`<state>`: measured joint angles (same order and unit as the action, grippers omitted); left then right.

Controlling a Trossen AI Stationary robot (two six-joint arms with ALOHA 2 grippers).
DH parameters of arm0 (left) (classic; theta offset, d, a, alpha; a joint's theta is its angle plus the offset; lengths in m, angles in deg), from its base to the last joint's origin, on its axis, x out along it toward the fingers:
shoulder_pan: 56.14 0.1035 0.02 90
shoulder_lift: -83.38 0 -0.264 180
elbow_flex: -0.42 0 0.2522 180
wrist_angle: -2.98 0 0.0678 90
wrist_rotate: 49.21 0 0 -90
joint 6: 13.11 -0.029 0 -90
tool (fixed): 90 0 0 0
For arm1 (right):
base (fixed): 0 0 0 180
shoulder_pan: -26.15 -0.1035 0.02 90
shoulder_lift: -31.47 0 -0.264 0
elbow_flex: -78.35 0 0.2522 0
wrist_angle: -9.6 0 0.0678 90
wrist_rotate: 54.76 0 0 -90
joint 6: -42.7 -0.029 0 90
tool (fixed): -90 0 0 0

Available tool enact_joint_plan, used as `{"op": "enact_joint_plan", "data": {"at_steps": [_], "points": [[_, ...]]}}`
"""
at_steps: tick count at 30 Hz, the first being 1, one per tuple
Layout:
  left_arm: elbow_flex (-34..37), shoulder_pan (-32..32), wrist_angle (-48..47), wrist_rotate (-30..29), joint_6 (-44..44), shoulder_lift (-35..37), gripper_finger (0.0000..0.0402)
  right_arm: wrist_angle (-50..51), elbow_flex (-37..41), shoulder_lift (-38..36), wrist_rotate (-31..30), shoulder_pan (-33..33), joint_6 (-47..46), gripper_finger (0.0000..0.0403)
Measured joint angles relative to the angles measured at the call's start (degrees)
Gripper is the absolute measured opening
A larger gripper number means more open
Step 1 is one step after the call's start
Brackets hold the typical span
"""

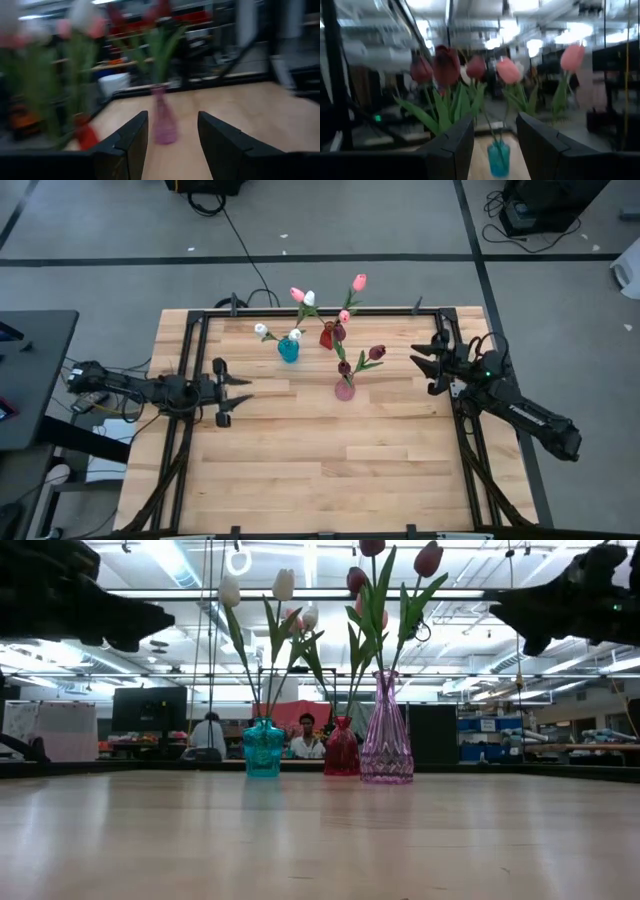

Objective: Sort flowers into vase by color
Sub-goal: Return to Home Position

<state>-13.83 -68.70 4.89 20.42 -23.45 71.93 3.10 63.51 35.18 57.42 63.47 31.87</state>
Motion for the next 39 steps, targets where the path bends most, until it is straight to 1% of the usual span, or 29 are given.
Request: {"op": "enact_joint_plan", "data": {"at_steps": [2, 5, 7, 9, 11, 14, 39], "points": [[0.0, 0.0, 0.3, 4.8, 0.0, -0.1, 0.0176, -0.9, 0.6, -0.2, -0.7, 0.0, -1.2, 0.0159], [0.0, 0.0, -0.2, 11.1, -0.9, -0.2, 0.0176, -1.1, 0.7, 0.0, -3.5, -0.3, -2.8, 0.0159], [0.0, 0.0, -1.1, 13.2, -1.4, -0.2, 0.0176, -0.8, 0.7, 0.1, -6.1, -0.5, -4.4, 0.0159], [0.0, 0.0, -0.7, 13.4, -0.6, -0.2, 0.0176, -1.2, 0.7, 0.1, -8.5, -0.5, -5.8, 0.0159], [0.0, 0.0, -0.2, 13.3, 0.3, -0.2, 0.0176, -1.0, 0.7, 0.1, -9.4, -0.5, -7.2, 0.0159], [0.0, 0.0, 0.6, 13.1, 0.1, -0.2, 0.0176, -1.1, 0.7, 0.1, -9.0, -0.5, -8.7, 0.0159], [0.0, 0.0, 0.7, 13.1, -0.5, -0.2, 0.0176, -1.1, 0.7, 0.1, -9.0, -0.5, -8.5, 0.0159]]}}
